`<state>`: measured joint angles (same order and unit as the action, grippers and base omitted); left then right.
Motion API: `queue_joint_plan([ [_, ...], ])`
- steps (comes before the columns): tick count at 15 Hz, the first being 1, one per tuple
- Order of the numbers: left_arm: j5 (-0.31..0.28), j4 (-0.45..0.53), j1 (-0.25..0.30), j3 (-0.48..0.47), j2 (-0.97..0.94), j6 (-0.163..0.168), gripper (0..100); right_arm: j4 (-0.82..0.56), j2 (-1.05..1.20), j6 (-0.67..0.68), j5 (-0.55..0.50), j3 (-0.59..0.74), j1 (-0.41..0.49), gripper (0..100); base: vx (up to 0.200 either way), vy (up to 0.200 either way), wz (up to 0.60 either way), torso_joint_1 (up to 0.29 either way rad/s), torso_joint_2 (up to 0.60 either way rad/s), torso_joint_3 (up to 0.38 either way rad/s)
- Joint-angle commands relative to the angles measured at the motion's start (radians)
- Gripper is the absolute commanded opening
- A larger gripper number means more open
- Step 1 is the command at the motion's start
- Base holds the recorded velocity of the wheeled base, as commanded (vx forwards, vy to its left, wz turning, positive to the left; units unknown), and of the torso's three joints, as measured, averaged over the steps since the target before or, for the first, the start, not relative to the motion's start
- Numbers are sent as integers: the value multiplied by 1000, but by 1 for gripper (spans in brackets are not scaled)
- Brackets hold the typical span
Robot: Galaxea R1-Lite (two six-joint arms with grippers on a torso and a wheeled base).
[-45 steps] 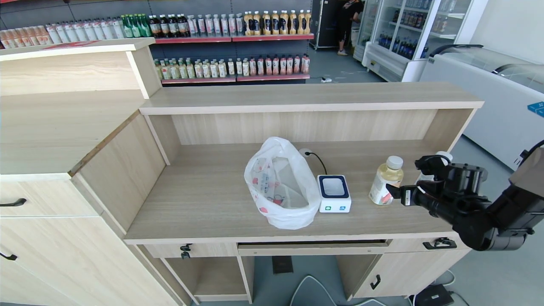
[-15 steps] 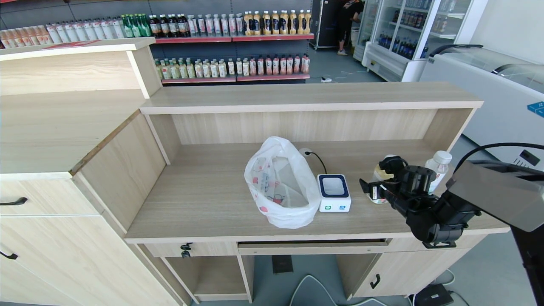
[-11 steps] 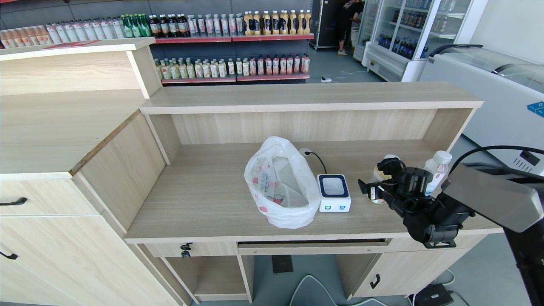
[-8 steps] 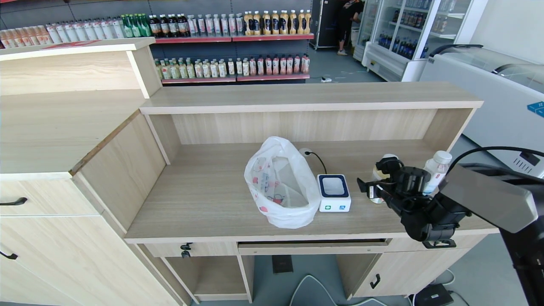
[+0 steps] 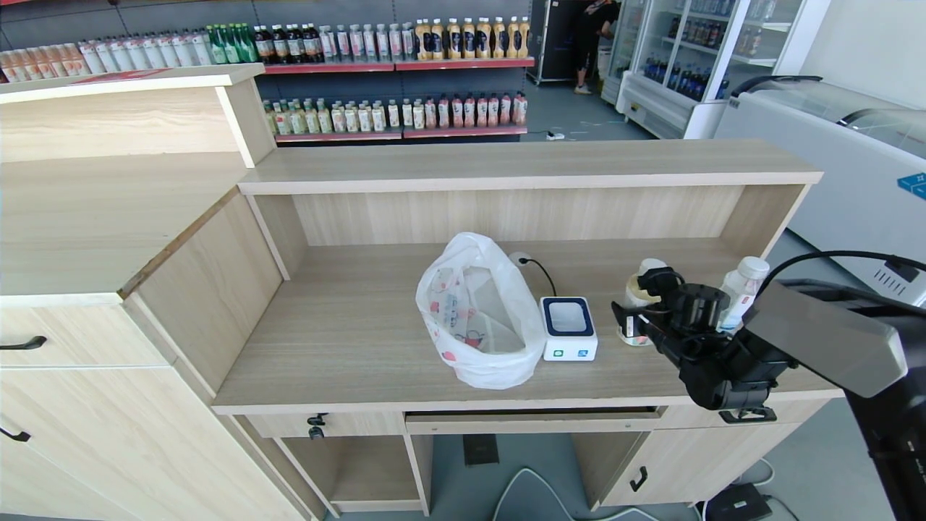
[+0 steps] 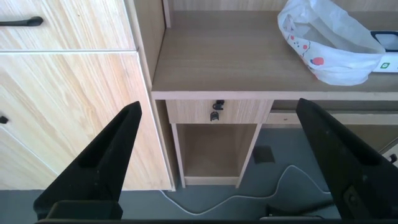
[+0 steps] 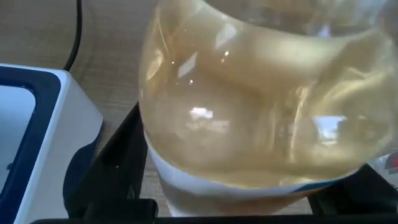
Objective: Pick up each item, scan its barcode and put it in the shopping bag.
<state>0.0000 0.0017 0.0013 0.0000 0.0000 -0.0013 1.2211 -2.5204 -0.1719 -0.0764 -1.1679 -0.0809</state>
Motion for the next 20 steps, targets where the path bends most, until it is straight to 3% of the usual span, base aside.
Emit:
queue_joint_plan([
  [1,0,0,0,0,2,0,100,2,3,0,0,2,0,0,0,0,0,0,0,0],
  [6,0,0,0,0,2,0,100,12,75,20,7,27,0,0,0,0,0,0,0,0],
  [8,0,0,0,0,2,0,100,-103,230,117,58,71,-4,0,0,0,0,0,0,0],
  [10,0,0,0,0,2,0,100,-334,476,218,141,132,-4,0,0,0,0,0,0,0],
  [12,0,0,0,0,2,0,100,-554,724,319,306,168,0,0,0,0,0,0,0,0],
  [14,0,0,0,0,2,0,100,-746,947,377,607,209,26,0,0,0,0,0,0,0],
  [16,0,0,0,0,2,0,100,-770,1095,400,922,312,59,0,0,0,0,0,0,0],
  [18,0,0,0,0,2,0,100,-775,1187,439,1069,352,46,0,0,0,0,0,0,0],
  [20,0,0,0,0,2,0,100,-784,1264,574,1158,344,13,0,0,0,0,0,0,0],
])
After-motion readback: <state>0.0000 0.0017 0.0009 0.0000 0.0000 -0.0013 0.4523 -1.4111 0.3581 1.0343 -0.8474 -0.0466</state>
